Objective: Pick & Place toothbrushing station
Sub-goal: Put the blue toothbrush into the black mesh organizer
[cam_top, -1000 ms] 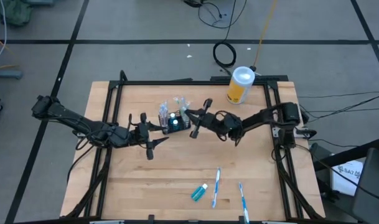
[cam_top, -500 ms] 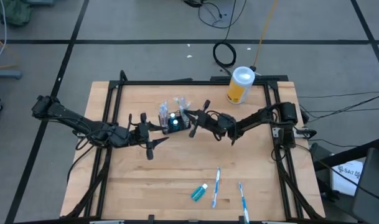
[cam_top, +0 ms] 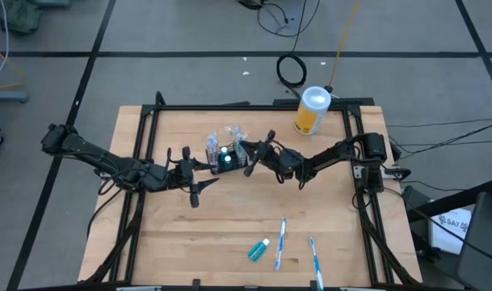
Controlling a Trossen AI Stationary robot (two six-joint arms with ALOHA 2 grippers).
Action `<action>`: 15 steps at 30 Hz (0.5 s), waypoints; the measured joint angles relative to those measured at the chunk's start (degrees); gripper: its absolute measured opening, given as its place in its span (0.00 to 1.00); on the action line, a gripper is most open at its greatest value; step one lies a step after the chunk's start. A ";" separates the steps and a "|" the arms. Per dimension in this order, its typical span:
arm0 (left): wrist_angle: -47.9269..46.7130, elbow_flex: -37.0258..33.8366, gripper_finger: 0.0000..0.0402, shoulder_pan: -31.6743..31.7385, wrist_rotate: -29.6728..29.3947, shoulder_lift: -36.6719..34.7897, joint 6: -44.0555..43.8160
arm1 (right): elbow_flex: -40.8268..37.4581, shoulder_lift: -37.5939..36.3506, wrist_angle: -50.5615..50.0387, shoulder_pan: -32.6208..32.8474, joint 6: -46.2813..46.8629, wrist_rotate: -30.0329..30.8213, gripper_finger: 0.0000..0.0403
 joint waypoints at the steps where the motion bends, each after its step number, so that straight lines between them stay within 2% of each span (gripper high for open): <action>1: -0.02 0.00 0.47 0.00 0.00 0.00 0.00 | 0.00 0.00 -0.18 0.00 0.34 0.01 0.00; 10: -0.02 0.00 0.47 0.00 0.02 0.00 0.00 | 0.00 -0.04 -6.37 0.00 7.98 0.01 0.00; 15: -0.02 0.00 0.47 0.00 0.02 0.00 -0.02 | -0.02 -0.04 -9.43 0.00 8.78 0.01 0.00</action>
